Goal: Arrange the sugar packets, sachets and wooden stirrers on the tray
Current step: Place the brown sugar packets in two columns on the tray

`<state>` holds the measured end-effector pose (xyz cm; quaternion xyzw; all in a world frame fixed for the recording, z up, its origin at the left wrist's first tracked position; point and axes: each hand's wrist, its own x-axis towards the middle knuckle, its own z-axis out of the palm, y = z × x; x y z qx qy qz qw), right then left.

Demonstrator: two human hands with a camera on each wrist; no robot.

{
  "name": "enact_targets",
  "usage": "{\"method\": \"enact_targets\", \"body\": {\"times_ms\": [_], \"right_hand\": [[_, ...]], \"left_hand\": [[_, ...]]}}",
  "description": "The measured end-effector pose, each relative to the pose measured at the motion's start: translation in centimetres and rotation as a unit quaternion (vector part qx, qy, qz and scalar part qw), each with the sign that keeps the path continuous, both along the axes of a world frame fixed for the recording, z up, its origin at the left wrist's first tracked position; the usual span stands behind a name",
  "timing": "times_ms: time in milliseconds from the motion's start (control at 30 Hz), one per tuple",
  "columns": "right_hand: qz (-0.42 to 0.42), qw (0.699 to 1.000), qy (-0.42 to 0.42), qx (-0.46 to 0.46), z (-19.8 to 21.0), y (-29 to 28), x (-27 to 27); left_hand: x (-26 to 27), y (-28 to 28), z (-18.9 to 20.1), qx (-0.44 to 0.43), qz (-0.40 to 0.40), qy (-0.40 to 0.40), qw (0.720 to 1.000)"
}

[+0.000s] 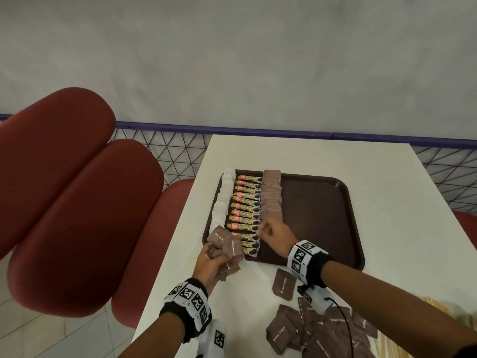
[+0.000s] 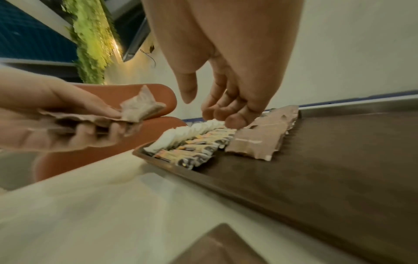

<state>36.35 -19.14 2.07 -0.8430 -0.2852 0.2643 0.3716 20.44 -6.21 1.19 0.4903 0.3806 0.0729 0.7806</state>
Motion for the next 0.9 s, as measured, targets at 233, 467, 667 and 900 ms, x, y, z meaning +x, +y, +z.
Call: {"method": "enact_targets", "body": {"times_ms": [233,467,667,900], "right_hand": [[0.043,0.983,0.16,0.074,0.1,1.7,-2.9],[0.031,0.984,0.158,0.081,0.7,1.4,-2.4],[-0.06,0.994,-0.081,-0.042,1.1,-0.9,0.8],[-0.19,0.981,0.016,-0.016,0.4,-2.6,2.9]], "left_hand": [[0.4,-1.0,0.8,-0.009,-0.026,-0.017,0.999],[0.0,-0.8,0.7,-0.03,0.01,-0.02,0.999],[-0.2,-0.2,0.4,-0.032,0.032,-0.007,0.999],[-0.1,-0.2,0.6,-0.044,0.031,-0.011,0.998]]}}
